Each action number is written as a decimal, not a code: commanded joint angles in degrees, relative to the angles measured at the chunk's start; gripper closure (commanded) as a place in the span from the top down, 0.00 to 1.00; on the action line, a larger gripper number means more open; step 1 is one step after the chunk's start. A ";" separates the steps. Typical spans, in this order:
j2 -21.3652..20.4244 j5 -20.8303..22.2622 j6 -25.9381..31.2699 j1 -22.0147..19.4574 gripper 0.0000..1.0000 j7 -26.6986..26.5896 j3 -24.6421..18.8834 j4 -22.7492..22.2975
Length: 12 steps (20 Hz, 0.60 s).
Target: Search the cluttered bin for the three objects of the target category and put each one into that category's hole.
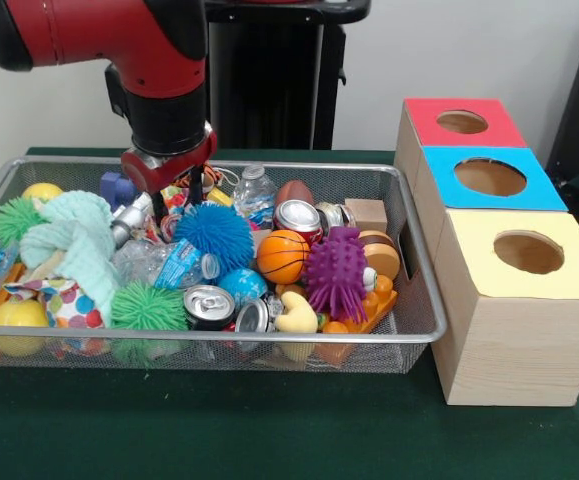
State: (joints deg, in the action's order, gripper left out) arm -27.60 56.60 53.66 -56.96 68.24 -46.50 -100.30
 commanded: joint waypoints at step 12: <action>2.77 3.48 0.13 -0.69 1.00 -29.51 -1.59 5.23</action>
State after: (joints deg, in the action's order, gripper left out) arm -26.71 56.84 53.27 -58.00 61.77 -46.70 -100.28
